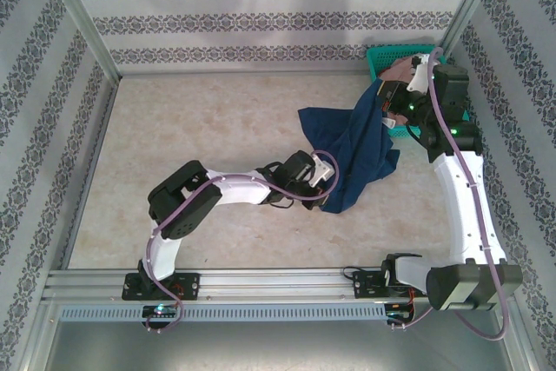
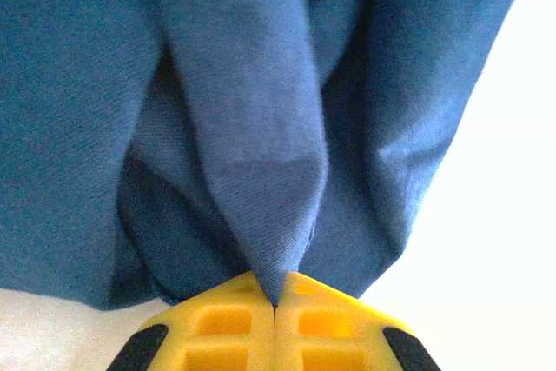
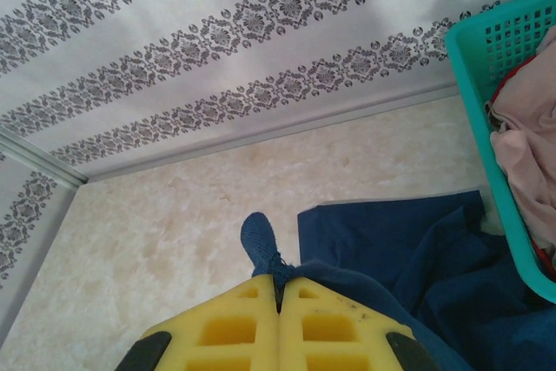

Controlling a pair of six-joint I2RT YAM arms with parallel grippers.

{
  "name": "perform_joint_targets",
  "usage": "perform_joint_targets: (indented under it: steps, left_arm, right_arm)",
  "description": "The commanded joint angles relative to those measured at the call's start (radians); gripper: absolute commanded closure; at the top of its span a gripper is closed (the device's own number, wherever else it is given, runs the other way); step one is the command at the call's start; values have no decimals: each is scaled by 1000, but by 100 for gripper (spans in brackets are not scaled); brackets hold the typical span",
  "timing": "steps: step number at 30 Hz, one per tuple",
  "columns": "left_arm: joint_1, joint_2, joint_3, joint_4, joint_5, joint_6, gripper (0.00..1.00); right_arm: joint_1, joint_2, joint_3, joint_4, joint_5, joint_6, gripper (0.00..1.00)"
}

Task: Fold the inside-out t-shirt
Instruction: Flatten out the T-shirt at the center of the table.

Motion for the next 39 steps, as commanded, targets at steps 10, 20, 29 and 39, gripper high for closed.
perform_joint_targets:
  steps: [10,20,29,39]
  left_arm:
    - [323,-808,25,-205,-568,72,100]
    - [323,-1047,253,-461,-635,125,100]
    - [531,-770,318,-493,-672,32,100]
    - [630,-518,885,-477,-547,104,100]
  right_arm:
    - [142,-108,147,108,36,-26,100]
    - [207,-343,275,-41,74,-81,100]
    - [198,-111,201,99,191,-81,100]
    - [185,313,861,199,182,-52,100]
